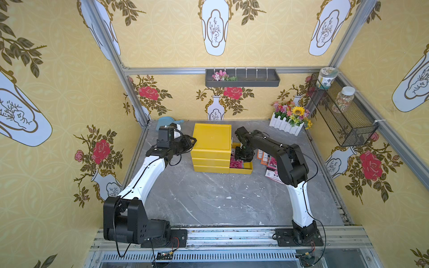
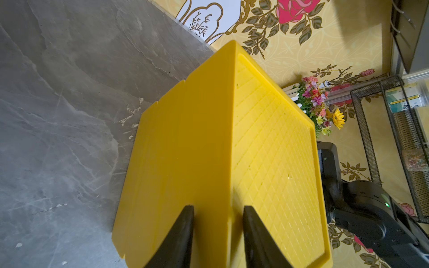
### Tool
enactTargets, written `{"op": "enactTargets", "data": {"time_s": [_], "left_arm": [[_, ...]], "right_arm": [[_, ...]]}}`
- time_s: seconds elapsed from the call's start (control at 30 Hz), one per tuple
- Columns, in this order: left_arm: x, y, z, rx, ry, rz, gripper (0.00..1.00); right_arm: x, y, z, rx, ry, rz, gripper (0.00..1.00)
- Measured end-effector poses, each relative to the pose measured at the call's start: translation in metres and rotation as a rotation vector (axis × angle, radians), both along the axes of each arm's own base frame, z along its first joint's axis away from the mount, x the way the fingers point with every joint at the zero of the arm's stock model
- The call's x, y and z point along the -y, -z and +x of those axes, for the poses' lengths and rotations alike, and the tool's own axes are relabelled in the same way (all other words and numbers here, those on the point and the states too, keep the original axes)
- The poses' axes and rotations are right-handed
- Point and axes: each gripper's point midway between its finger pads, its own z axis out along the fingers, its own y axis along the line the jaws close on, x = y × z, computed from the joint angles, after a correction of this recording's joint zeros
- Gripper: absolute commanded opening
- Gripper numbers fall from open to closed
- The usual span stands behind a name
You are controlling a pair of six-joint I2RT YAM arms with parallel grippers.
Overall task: Take the seed bags out of the drawer
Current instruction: Pick up the seed packet from the drawer.
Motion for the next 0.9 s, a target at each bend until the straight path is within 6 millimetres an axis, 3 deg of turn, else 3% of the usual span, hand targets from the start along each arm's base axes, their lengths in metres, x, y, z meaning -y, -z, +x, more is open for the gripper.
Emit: {"op": "enactTargets", "data": {"time_s": [0.2, 0.33, 0.73, 0.9], "left_arm": [[0.0, 0.0, 0.0, -0.001, 0.0, 0.0, 0.39], [0.0, 0.0, 0.0, -0.002, 0.002, -0.001, 0.39], [0.0, 0.0, -0.002, -0.004, 0.002, 0.0, 0.39], [0.0, 0.0, -0.002, -0.005, 0.003, 0.0, 0.39]], "right_arm": [[-0.002, 0.004, 0.0, -0.008, 0.016, 0.034, 0.28], [-0.008, 0.006, 0.001, -0.012, 0.036, 0.085, 0.19], [-0.02, -0.002, 0.004, -0.023, 0.093, 0.213, 0.01], [-0.018, -0.018, 0.008, 0.01, 0.096, 0.227, 0.0]]}}
